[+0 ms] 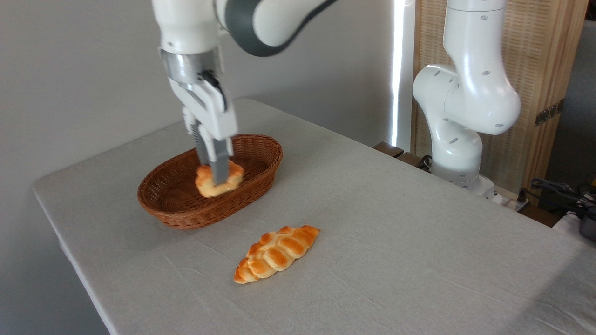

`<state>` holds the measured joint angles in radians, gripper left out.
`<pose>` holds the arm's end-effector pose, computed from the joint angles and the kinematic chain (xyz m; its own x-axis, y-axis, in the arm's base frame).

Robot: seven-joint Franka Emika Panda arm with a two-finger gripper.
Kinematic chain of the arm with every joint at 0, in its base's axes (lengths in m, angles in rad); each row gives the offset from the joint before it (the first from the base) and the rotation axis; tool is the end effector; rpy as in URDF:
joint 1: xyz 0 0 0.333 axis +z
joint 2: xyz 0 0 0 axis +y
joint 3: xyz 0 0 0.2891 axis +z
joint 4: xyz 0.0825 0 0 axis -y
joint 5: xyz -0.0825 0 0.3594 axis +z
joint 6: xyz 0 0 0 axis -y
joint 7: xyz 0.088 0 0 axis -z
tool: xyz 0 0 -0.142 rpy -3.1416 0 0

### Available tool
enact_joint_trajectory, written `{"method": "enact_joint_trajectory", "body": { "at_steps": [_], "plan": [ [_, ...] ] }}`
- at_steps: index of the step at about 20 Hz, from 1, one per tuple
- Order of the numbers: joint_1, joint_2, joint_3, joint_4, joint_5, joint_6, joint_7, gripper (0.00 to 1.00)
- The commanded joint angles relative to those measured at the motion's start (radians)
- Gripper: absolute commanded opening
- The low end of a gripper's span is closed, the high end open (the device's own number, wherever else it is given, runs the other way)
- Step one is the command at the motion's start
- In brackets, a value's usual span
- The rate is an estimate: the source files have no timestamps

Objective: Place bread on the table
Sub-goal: 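Carry the roll beside the braided loaf and lower it onto the table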

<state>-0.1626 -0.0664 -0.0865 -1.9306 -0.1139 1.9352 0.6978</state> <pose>0.5098 -0.1423 0.4670 0.6110 -0.7827 0.1189 -0.7903 -0.6117 0.0349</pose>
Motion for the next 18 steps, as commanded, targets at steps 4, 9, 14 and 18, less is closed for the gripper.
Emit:
{"method": "enact_joint_trajectory", "body": {
  "at_steps": [4,9,14,18],
  "plan": [
    [-0.005,-0.101,0.088,-0.224,-0.001,-0.025,0.164,0.54],
    [-0.005,-0.098,0.111,-0.263,0.002,-0.025,0.281,0.99],
    [-0.006,-0.093,0.111,-0.263,0.003,-0.016,0.281,1.0],
    [-0.011,-0.093,0.111,-0.26,0.003,-0.008,0.279,1.0]
  ]
}}
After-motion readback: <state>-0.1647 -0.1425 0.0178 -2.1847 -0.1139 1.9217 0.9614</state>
